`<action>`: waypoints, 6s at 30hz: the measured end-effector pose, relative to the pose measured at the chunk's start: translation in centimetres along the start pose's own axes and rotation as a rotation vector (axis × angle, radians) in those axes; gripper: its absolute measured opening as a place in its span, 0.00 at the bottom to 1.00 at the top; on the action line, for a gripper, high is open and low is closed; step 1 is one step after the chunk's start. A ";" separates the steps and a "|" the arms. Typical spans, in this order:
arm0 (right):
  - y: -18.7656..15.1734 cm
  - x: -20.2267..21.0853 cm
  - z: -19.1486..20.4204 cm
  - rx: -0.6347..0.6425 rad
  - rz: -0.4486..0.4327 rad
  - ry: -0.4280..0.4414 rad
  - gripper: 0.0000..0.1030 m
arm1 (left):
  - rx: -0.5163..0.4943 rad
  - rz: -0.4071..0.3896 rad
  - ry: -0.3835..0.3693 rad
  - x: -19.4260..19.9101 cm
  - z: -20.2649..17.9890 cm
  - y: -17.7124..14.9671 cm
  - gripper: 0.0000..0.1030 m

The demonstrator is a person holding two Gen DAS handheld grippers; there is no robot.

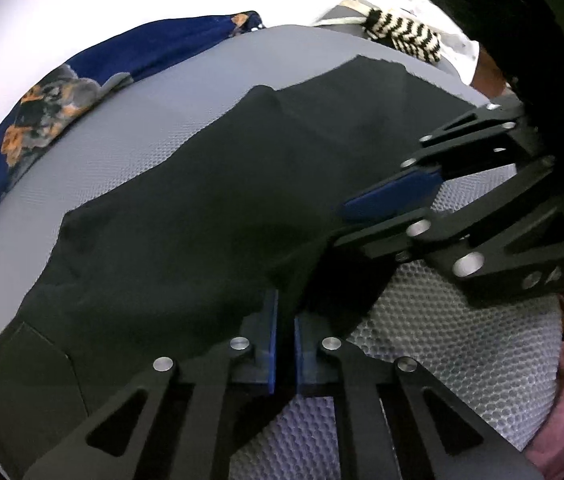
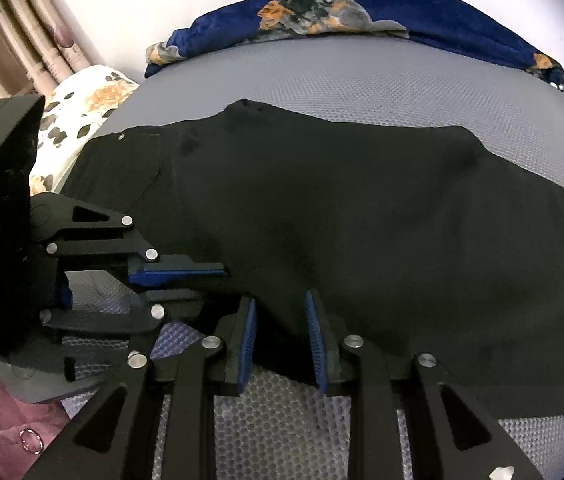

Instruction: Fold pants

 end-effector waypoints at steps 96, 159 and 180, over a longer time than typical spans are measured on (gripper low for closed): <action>4.6 11.4 -35.0 -0.929 -0.288 -0.235 0.03 | 0.200 0.017 -0.055 -0.9 1.2 -0.3 0.05; 3.5 4.3 -40.6 -0.803 -0.070 -0.351 0.05 | 0.576 -0.059 0.229 6.4 17.4 -2.6 0.50; 14.0 2.1 -19.0 -0.307 -0.056 -0.102 0.27 | 0.590 -0.114 0.342 12.9 20.5 -4.7 0.52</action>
Point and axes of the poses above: each gripper's, at about its wrist camera, not at the fingertips, and x roughly against the way its jaws point, z to its left, y to its top, the point moved 8 cm from there along -x, roughly the way its jaws point, and after that the axes turned 9 degrees about -y, right-handed, at the moved point
